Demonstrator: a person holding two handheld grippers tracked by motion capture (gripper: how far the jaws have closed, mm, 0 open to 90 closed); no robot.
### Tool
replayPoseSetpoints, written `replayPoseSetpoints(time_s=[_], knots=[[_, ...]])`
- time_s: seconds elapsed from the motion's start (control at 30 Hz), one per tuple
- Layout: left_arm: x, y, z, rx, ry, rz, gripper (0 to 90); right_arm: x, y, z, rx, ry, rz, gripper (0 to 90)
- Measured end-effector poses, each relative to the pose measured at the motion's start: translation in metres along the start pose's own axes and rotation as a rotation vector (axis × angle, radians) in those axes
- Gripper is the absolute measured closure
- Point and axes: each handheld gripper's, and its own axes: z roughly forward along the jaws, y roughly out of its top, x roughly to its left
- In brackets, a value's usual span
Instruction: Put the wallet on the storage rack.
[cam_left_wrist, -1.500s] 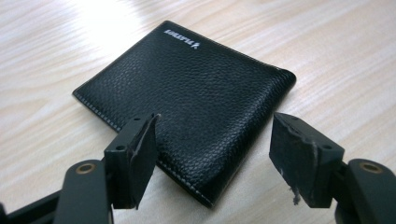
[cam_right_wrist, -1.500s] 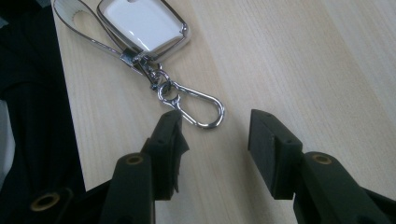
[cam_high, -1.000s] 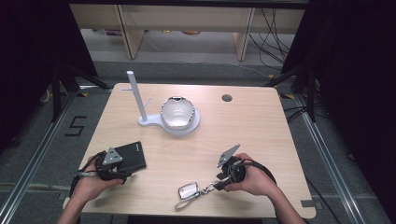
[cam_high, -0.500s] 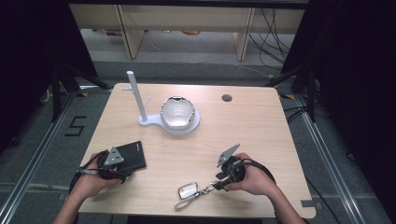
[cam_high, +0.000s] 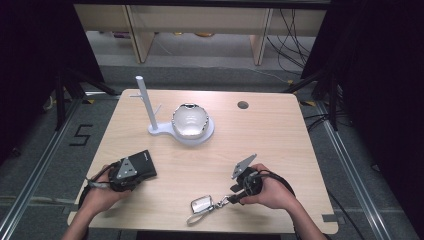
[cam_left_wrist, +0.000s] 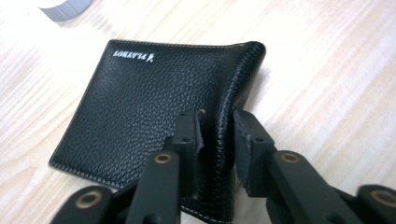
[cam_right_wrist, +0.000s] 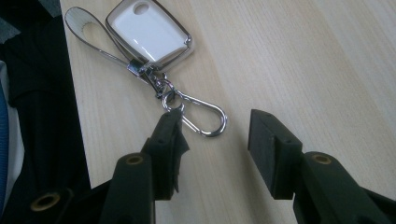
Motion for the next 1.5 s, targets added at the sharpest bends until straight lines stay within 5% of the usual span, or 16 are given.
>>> replayPoseSetpoints(time_s=[0.4,0.6,0.87,1.27,1.5], knots=[[0.003,0.015,-0.008,-0.008,0.032,0.007,81.8,-0.001,0.001,-0.009,-0.020,-0.019,-0.005,56.2],[0.013,0.028,-0.028,-0.041,0.043,-0.037,82.2,-0.001,0.006,-0.014,-0.025,-0.028,-0.014,56.3],[0.017,0.052,-0.053,-0.097,-0.045,-0.027,82.3,0.001,0.029,-0.030,-0.055,-0.051,-0.092,56.2],[-0.015,0.094,-0.065,-0.147,-0.193,-0.021,82.1,0.007,0.058,-0.043,-0.059,-0.076,-0.177,52.8],[-0.035,0.120,-0.060,-0.137,-0.271,0.060,82.1,0.009,0.070,-0.045,-0.062,-0.085,-0.221,50.2]])
